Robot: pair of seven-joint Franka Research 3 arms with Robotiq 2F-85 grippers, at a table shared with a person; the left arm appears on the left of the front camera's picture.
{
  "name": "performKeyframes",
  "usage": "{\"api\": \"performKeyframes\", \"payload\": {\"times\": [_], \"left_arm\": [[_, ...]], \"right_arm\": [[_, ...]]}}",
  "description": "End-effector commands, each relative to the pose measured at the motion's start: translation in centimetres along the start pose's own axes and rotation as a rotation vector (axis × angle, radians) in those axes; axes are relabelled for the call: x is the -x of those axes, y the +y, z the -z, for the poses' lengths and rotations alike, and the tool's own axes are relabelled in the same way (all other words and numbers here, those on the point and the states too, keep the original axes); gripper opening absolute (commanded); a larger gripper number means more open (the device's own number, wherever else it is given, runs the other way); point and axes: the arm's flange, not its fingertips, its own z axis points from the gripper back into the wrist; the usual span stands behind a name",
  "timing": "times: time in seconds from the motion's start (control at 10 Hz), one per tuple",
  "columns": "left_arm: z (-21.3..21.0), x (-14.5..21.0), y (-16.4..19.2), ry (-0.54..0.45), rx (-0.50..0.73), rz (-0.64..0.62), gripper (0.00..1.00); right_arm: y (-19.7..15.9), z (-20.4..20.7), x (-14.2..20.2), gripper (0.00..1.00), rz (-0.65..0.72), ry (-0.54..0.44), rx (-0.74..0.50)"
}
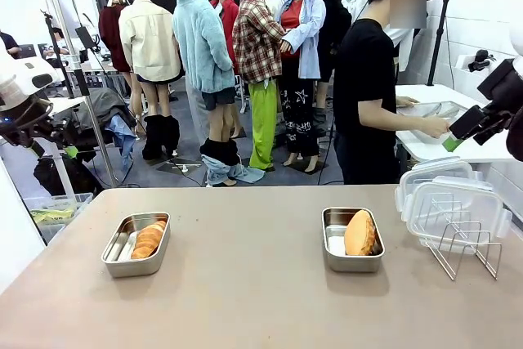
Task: Place the bread in airtight containers.
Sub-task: Pick up one Airtight Container lid and hand it to the human.
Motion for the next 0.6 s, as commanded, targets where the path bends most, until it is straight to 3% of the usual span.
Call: {"api": "performKeyframes", "payload": {"times": [0.0,0.5], "left_arm": [[-0.14,0.03,0.00,-0.002,-0.007,-0.019,0.74],[-0.14,0.03,0.00,-0.002,-0.007,-0.019,0.74]], "right_arm": [[0.05,0.45,-0.03,0.98,0.015,-0.007,0.004],[0.05,0.45,-0.03,0.98,0.015,-0.007,0.004]]}}
